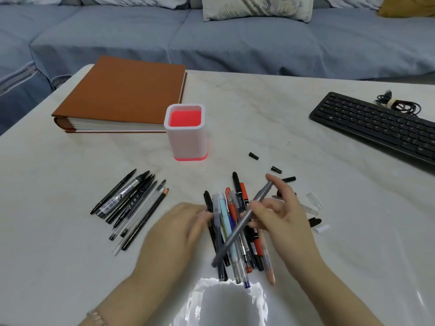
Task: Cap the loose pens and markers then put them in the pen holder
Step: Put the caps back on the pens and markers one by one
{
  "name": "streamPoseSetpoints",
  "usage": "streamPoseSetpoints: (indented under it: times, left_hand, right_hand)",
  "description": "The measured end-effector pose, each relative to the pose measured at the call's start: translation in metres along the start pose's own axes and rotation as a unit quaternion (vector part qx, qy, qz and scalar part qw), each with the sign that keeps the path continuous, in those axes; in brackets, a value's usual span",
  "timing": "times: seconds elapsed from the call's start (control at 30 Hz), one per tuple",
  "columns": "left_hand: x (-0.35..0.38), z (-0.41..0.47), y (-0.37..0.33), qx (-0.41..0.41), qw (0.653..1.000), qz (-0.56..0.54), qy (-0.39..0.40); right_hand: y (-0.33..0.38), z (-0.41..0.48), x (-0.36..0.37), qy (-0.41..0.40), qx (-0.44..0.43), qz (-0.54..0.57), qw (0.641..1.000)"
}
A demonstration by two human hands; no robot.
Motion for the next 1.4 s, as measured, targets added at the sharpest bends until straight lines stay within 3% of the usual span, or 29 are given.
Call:
streamPoseSetpoints:
  times: [0.1,0.2,0.33,0.47,0.7,0.87,1.03,1.17,1.33,1.4]
  left_hand:
    - [-0.016,0.000,0.041,-0.066,0.983,0.161,-0.064]
    - [-0.022,-0.002,0.062,-0.143,0.970,0.187,-0.053]
    - [-0.018,-0.001,0.070,-0.160,0.966,0.196,-0.044]
    - [-0.016,0.004,0.070,-0.148,0.961,0.230,-0.036]
    - [-0.010,0.016,0.060,-0.142,0.943,0.300,0.015]
    - [-0.007,0.022,0.049,-0.131,0.954,0.269,0.012]
    - [-0.006,0.016,0.015,-0.068,0.991,0.118,-0.017]
    - [-0.004,0.008,-0.006,-0.028,0.999,0.030,0.005]
    - [0.002,0.002,-0.012,-0.013,0.999,-0.043,0.018]
    - [0.004,0.000,-0.015,-0.004,0.997,-0.067,0.028]
  right_hand:
    - [0.000,0.008,-0.007,-0.003,-0.014,-0.153,0.988]
    - [0.001,0.017,0.002,0.021,-0.050,-0.259,0.964]
    - [-0.009,0.029,0.021,0.058,-0.082,-0.404,0.909]
    - [-0.018,0.027,0.027,0.085,-0.080,-0.460,0.880]
    - [-0.015,0.011,-0.018,0.068,-0.080,-0.455,0.884]
    - [-0.016,0.007,-0.064,0.030,-0.028,-0.489,0.871]
    - [-0.017,0.013,-0.098,-0.045,0.021,-0.542,0.839]
    - [-0.025,0.021,-0.100,-0.035,0.074,-0.555,0.828]
    - [-0.025,0.020,-0.091,-0.038,0.043,-0.543,0.838]
    - [-0.017,0.014,-0.083,-0.032,0.002,-0.462,0.886]
Point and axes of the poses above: each hand's wrist, its own z-axis towards the middle knuckle, its own x-axis out of the palm, y = z × x, the point moved 3 cm from there along z, towards the middle knuckle, and after that the axes turned 13 degrees about y, right-handed, at the moved point
